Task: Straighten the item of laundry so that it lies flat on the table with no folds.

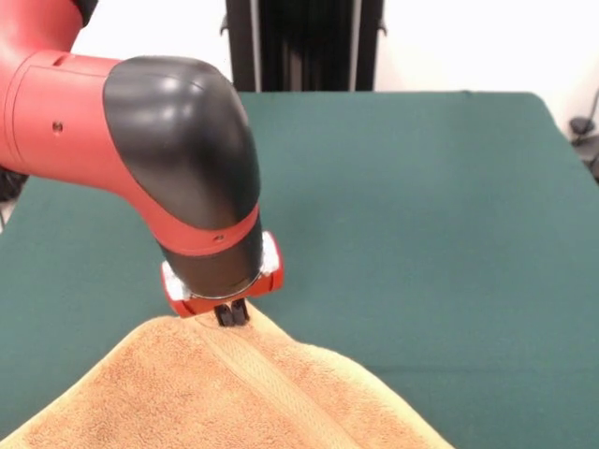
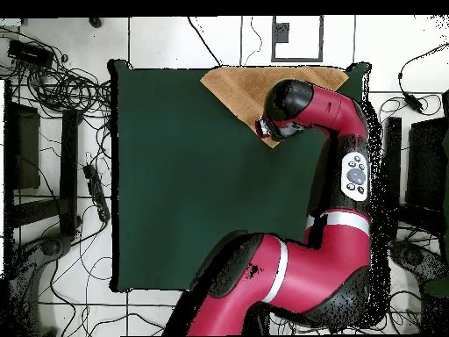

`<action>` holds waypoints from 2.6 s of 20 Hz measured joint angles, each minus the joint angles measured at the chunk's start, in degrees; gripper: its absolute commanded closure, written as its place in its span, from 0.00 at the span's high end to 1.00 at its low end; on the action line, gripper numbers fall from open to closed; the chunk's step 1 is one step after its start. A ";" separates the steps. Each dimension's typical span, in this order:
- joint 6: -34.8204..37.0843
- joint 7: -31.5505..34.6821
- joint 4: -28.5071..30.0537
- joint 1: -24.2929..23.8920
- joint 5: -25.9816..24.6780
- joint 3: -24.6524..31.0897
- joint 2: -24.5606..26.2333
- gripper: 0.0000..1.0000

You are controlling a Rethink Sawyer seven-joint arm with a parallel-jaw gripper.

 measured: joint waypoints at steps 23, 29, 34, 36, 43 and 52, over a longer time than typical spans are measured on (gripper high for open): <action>7.43 0.00 11.16 0.11 0.00 -0.01 -5.14 0.00; 9.65 0.00 14.77 0.14 -0.19 -0.02 -7.06 0.00; 9.75 0.00 17.61 0.04 -0.29 0.01 -8.99 0.00; 9.75 0.00 19.09 -0.27 -0.23 0.01 -10.22 0.00; 9.75 0.00 21.27 -2.20 1.01 0.25 -14.88 0.00; 4.28 0.00 21.28 -3.04 1.52 0.25 -19.79 0.00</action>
